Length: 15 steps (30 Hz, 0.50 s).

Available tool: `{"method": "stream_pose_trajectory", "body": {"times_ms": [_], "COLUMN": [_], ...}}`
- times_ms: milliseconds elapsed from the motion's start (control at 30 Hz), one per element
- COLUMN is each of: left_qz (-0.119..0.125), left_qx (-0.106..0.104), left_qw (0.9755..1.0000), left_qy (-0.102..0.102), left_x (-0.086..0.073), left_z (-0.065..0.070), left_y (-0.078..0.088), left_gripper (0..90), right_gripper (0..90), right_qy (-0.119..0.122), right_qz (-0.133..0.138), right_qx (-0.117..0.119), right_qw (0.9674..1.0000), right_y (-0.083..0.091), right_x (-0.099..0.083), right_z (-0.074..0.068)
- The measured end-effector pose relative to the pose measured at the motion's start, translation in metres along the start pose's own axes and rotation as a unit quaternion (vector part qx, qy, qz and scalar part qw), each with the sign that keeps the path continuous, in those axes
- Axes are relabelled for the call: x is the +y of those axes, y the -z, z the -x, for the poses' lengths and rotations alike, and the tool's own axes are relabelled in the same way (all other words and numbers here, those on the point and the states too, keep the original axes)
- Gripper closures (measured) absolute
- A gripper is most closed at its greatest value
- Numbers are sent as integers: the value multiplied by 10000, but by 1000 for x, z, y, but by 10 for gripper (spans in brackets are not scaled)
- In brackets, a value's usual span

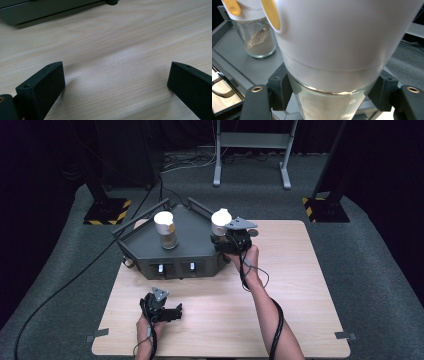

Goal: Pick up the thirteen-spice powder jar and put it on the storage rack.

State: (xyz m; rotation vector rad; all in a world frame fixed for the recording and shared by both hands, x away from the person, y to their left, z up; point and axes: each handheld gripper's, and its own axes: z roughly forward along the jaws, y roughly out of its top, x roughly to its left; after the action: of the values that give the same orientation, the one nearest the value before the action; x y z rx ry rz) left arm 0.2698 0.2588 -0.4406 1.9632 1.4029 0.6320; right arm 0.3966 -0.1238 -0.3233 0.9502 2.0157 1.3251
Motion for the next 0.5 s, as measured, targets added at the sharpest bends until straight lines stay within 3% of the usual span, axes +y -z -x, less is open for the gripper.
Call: {"method": "stream_pose_trajectory", "body": {"times_ms": [500], "left_qz": [-7], "left_qx": [-8], "left_qw": [10000], "left_qy": [3], "left_x": [0], "left_z": [-1], "left_y": [0], "left_gripper": [9], "right_gripper": [300], "right_qy": [17], "right_qz": [-31], "right_qx": [94], "right_qw": [9999], "right_y": [-23], "right_x": [6], "right_z": [-3]}}
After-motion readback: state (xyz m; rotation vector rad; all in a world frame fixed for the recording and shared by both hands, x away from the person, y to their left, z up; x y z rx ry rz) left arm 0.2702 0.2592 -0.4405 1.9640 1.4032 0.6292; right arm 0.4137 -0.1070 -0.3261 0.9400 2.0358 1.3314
